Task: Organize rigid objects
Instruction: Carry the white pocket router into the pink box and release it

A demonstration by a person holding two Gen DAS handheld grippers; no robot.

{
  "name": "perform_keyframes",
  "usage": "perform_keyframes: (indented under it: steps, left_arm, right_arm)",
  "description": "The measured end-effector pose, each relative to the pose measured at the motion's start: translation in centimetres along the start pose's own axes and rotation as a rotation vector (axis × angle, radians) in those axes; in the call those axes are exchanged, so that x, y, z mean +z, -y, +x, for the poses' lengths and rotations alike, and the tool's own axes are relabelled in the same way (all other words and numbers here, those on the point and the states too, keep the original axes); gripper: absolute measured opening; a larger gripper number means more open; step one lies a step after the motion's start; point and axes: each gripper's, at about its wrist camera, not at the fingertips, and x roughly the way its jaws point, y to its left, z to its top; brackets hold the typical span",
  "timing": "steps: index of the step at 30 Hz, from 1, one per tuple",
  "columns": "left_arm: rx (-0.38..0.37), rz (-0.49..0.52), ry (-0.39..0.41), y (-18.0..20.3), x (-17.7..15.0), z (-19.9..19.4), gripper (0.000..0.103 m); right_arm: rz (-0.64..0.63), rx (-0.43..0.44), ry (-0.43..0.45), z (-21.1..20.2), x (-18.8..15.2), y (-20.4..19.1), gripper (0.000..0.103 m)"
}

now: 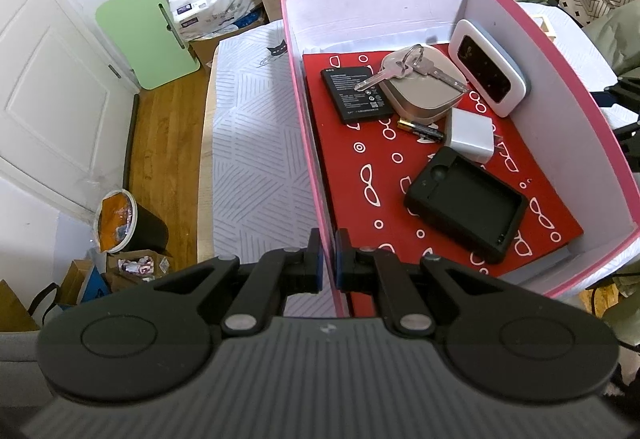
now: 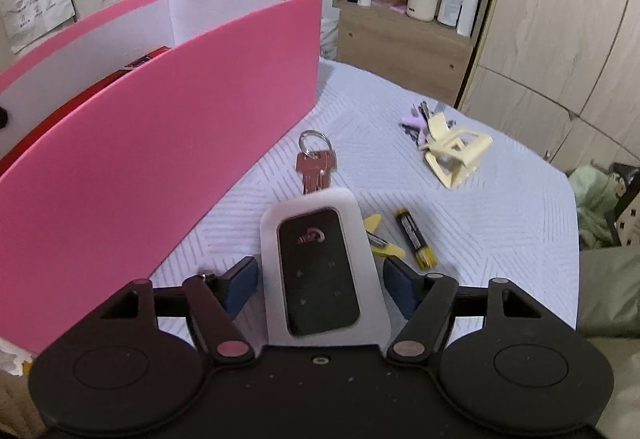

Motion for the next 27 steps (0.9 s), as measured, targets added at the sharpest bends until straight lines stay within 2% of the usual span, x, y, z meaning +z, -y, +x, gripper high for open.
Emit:
perform_keyframes:
  steps: [3, 14, 17, 18, 20, 24, 27]
  left_arm:
    - [0.000, -0.003, 0.000, 0.0, -0.1, 0.0, 0.005]
    - [-0.005, -0.007, 0.002, -0.1, -0.1, 0.0, 0.005]
    - [0.001, -0.001, 0.008, -0.1, -0.1, 0.0, 0.005]
    - [0.003, -0.003, 0.011, -0.1, -0.1, 0.0, 0.005]
    - [0.005, -0.001, 0.016, 0.0, -0.2, 0.0, 0.005]
    - [0.000, 0.006, 0.018, -0.1, -0.3, -0.1, 0.005]
    - [0.002, 0.016, 0.017, 0.1, -0.1, -0.1, 0.005]
  right_arm:
    - [0.000, -0.017, 0.012, -0.5, 0.1, 0.2, 0.066]
    - [0.281, 0.161, 0.118, -3.9, 0.0, 4.3, 0.066]
    - [0.331, 0.253, 0.211, -6.2, 1.4, 4.0, 0.066]
    - [0.334, 0.310, 0.250, -7.0, 2.1, 3.5, 0.066]
    - [0.346, 0.424, 0.273, -7.5, 3.2, 2.7, 0.066]
    - [0.410, 0.627, 0.183, -5.5, 6.1, 0.4, 0.066]
    - [0.452, 0.716, 0.081, -2.5, 8.1, -1.6, 0.066]
